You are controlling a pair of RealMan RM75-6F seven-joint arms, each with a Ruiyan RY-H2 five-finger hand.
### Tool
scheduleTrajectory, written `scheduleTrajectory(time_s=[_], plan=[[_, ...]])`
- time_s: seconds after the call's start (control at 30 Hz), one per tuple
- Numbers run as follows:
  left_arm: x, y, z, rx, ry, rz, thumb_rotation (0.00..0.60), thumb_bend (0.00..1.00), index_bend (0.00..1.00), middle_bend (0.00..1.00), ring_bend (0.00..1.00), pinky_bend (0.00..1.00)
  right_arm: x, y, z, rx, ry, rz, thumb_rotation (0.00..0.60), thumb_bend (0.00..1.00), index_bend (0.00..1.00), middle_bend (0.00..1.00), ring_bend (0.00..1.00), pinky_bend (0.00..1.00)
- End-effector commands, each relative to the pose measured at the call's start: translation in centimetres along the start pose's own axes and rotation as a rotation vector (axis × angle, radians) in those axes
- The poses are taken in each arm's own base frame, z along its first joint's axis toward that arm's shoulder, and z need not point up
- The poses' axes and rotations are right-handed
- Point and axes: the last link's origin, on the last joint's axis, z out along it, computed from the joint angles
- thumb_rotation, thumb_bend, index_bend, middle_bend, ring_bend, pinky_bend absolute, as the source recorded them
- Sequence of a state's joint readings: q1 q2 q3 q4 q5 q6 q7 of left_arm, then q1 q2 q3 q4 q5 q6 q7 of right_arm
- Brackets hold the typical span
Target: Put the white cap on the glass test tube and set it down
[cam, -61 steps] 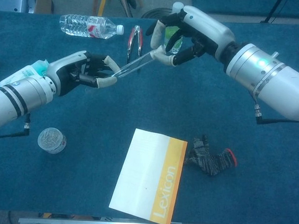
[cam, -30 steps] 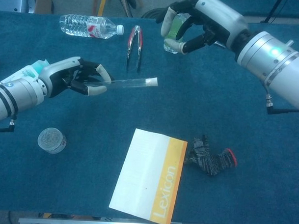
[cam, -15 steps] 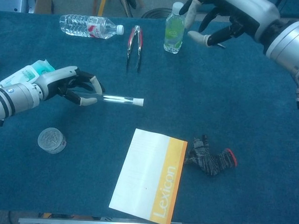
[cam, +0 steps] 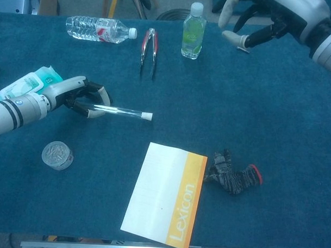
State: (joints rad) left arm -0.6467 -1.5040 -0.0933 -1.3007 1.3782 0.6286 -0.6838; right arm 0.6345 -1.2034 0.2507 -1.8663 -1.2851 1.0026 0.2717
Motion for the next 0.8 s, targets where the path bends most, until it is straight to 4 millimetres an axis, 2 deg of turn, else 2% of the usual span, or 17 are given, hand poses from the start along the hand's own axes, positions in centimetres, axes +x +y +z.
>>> scheduleTrajectory(time_s=[0.03, 0.2, 0.3, 0.37, 0.57, 0.8], plan=[[-0.1, -0.4, 0.2, 0.003, 0.004, 0.022, 0.6, 0.36, 0.62, 0.31, 0.12, 0.15, 0.0, 0.0, 0.0, 0.0, 0.001, 0.0, 0.6, 0.31, 0.64, 0.32, 0.17, 0.39], [0.0, -1.1, 0.2, 0.009, 0.02, 0.093, 0.6, 0.36, 0.58, 0.29, 0.09, 0.15, 0.3, 0.0, -0.2, 0.003, 0.01, -0.002, 0.6, 0.31, 0.64, 0.32, 0.17, 0.39], [-0.1, -1.4, 0.1, 0.011, 0.02, 0.146, 0.592, 0.36, 0.49, 0.24, 0.03, 0.15, 0.5, 0.0, -0.3, 0.004, 0.016, -0.002, 0.6, 0.31, 0.64, 0.32, 0.17, 0.39], [-0.1, -1.4, 0.1, 0.009, 0.027, 0.171, 0.549, 0.36, 0.44, 0.21, 0.0, 0.13, 0.7, 0.1, -0.4, 0.003, 0.019, -0.003, 0.6, 0.31, 0.64, 0.32, 0.17, 0.39], [0.0, -1.6, -0.2, 0.01, 0.039, 0.238, 0.412, 0.36, 0.33, 0.14, 0.0, 0.08, 1.2, 0.3, -0.8, -0.002, 0.033, -0.008, 0.6, 0.31, 0.64, 0.32, 0.17, 0.39], [1.0, -1.2, -1.3, -0.005, 0.082, 0.29, 0.397, 0.36, 0.3, 0.13, 0.0, 0.08, 2.1, 1.2, -1.8, -0.025, 0.06, -0.025, 0.6, 0.31, 0.64, 0.32, 0.17, 0.39]])
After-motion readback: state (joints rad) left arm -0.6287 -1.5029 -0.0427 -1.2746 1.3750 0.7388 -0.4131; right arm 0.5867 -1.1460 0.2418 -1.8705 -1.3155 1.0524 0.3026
